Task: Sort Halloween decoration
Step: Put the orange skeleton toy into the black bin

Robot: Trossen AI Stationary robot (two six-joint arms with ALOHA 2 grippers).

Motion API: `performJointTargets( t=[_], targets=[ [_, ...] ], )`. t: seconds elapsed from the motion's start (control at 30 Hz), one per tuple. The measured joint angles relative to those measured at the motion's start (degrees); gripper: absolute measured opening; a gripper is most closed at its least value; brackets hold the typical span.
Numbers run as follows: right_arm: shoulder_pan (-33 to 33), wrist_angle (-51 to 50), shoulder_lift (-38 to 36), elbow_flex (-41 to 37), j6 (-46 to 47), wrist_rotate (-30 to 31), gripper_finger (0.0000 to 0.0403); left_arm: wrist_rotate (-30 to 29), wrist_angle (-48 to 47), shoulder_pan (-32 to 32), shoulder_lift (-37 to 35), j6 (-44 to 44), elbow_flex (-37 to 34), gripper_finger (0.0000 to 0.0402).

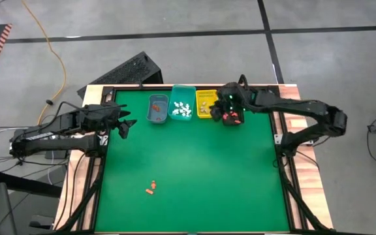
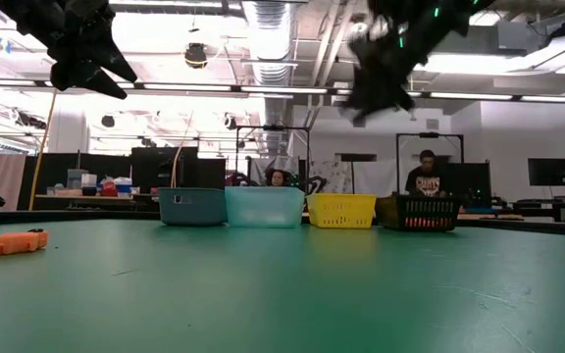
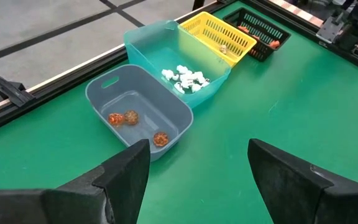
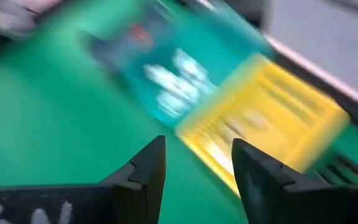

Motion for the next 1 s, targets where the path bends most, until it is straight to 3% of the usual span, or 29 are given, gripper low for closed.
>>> performJointTargets(
  t=[0.23, 0.37, 0.57, 0.8, 1.0],
  targets=[
    [15.50, 18.66, 1.64, 0.01, -3.09, 4.02, 0.0172, 0.02, 0.00, 0.00, 0.00, 0.15, 0.00, 0.0261],
    [22.12, 26.75, 7.04, 0.01, -4.34, 7.44, 0.0169, 0.06, 0.00, 0.00, -0.01, 0.21, 0.00, 0.0261],
    [29.56, 39.90, 17.98, 0.23, -5.90, 7.48, 0.0169, 2.17, 0.00, 0.00, 0.00, 0.33, 0.00, 0.0261],
    [34.13, 41.35, 31.71, 10.35, -6.63, 7.48, 0.0169, 4.67, -0.04, 0.00, -0.02, 0.33, 0.00, 0.0261],
    [35.28, 36.80, 41.22, 22.35, -11.45, 7.48, 0.0168, 6.17, -0.14, -0.01, 0.00, 1.61, 0.00, 0.0261]
  ],
)
